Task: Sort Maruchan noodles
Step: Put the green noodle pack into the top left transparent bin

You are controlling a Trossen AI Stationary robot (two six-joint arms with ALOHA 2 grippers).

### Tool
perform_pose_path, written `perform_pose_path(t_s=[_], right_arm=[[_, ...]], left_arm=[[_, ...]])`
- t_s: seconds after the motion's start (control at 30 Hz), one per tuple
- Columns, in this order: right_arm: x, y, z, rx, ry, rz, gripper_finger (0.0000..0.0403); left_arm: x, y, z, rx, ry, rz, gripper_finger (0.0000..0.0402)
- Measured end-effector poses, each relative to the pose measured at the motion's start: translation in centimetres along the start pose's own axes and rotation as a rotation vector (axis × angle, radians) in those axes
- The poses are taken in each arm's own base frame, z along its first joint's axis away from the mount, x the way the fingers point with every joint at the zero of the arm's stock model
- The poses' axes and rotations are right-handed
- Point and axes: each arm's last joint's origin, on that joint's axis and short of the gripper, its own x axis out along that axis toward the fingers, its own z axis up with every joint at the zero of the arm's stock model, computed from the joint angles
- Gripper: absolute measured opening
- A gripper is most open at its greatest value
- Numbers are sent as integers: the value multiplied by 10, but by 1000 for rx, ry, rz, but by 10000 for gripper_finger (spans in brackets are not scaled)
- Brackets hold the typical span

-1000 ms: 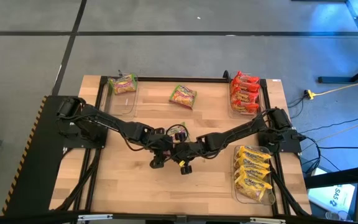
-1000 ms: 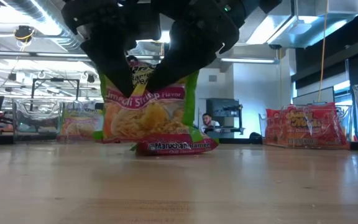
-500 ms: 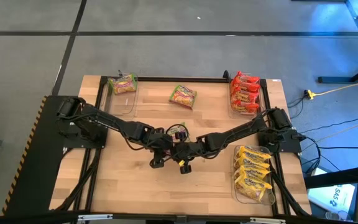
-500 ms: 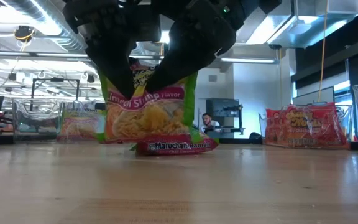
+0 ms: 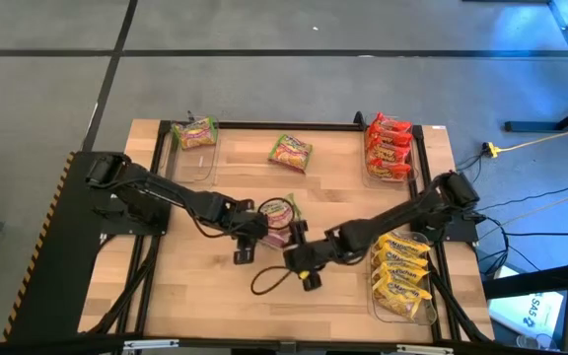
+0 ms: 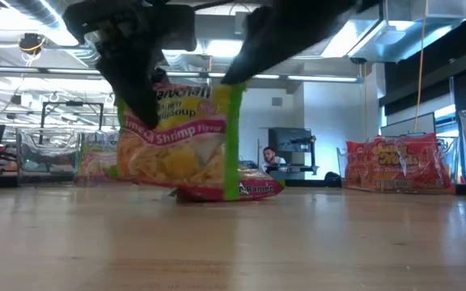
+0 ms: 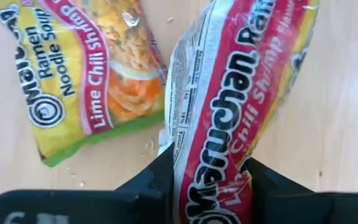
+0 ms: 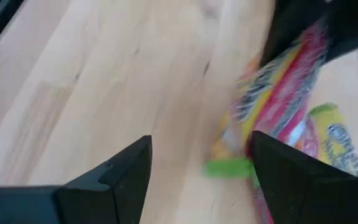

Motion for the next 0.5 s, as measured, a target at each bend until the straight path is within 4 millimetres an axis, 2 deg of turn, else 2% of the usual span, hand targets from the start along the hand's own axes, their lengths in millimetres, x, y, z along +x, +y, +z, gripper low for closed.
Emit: perform_pose_path(t_s=[0.17, 0.23, 0.37, 0.5], right_arm=[[-8, 18, -2, -33, 19, 13, 243], [-7, 25, -4, -42, -34, 27, 243], [-7, 28, -27, -29, -118, 32, 244], [-18, 22, -51, 26, -203, 16, 244]], left_arm=[[-23, 6, -8, -27, 14, 57, 97], [-35, 10, -12, -35, 22, 92, 97], [-66, 22, -23, -72, 9, 165, 97], [-98, 40, -36, -128, -13, 218, 97]])
